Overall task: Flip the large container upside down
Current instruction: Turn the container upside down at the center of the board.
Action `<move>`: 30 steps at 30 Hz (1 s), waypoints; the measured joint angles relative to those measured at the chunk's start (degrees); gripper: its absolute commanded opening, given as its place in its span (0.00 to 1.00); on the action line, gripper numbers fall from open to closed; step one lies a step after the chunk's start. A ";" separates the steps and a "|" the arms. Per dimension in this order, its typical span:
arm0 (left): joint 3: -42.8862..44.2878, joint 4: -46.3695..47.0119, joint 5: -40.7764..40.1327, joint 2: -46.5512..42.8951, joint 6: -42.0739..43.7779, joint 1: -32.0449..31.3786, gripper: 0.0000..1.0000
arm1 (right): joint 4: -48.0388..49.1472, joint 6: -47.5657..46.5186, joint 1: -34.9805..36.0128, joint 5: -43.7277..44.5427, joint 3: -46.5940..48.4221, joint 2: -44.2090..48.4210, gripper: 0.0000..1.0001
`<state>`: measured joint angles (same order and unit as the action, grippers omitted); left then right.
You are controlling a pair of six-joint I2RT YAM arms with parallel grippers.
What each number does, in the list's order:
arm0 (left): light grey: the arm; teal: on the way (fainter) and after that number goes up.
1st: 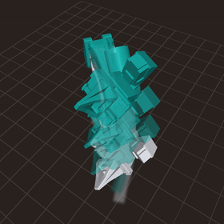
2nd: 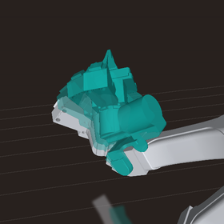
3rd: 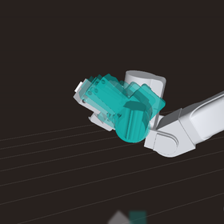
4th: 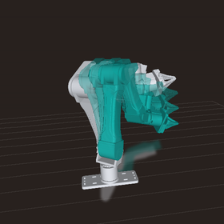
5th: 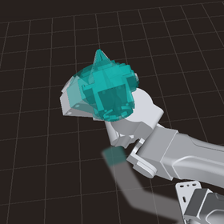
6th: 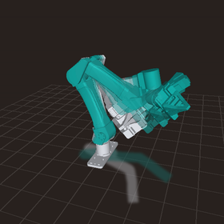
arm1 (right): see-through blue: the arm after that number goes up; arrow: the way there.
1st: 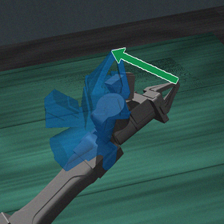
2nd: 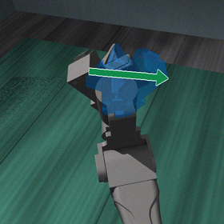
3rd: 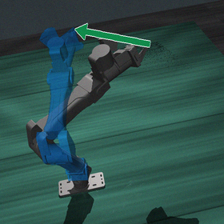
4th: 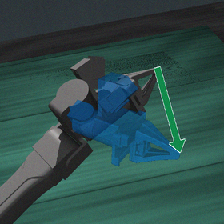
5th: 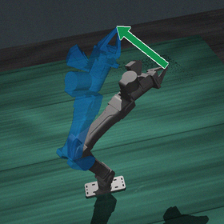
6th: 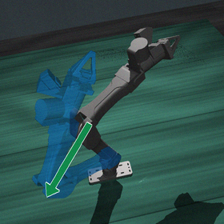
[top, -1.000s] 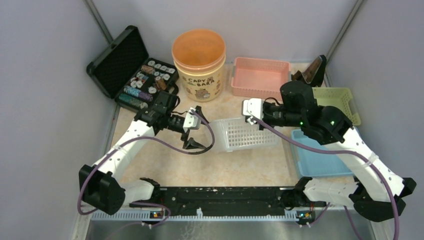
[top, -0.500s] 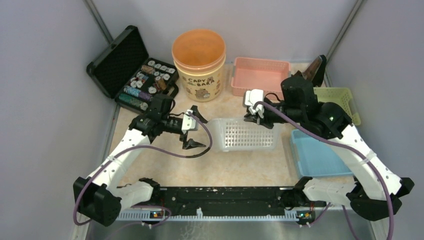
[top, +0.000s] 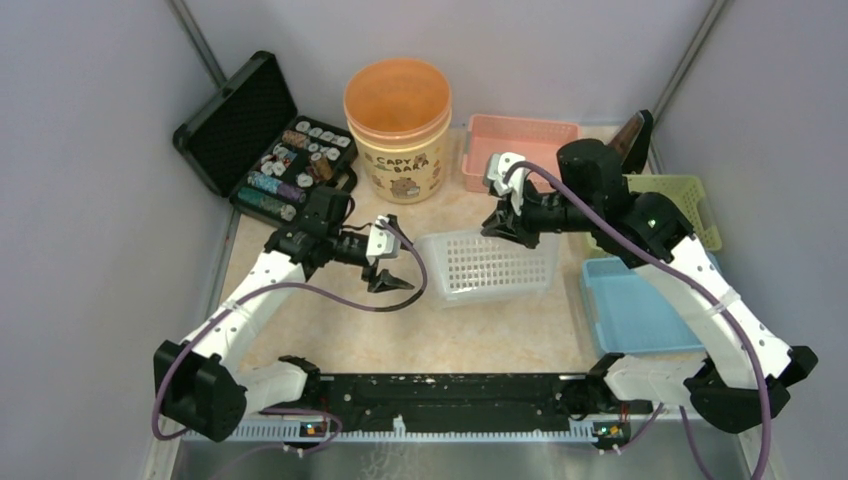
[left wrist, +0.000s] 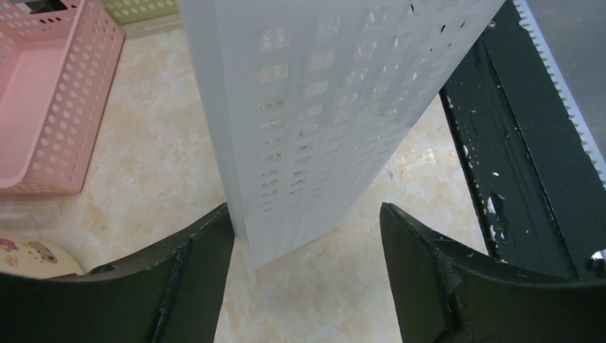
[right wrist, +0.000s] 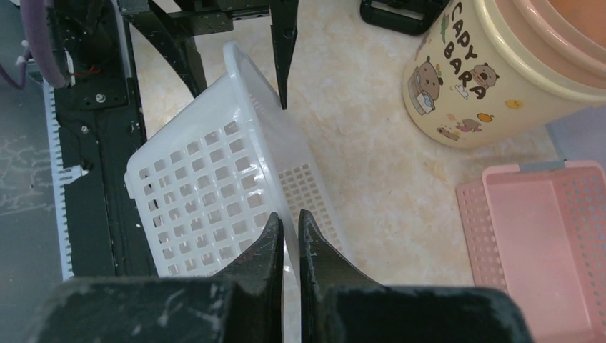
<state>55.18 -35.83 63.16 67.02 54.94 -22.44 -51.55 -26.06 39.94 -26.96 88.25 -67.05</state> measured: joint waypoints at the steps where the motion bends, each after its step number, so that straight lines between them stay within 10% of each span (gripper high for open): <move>1: 0.04 -0.02 -0.02 0.02 -0.13 0.02 0.75 | 0.26 0.76 0.00 0.24 0.15 -0.15 0.00; 30: 4.17 4.70 0.35 6.91 -14.93 2.95 0.54 | 5.70 11.17 -6.01 12.39 0.61 -8.57 0.00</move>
<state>59.35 -31.14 63.51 73.93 40.01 -19.49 -45.84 -14.90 33.93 -14.57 88.86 -75.61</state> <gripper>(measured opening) 0.539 0.025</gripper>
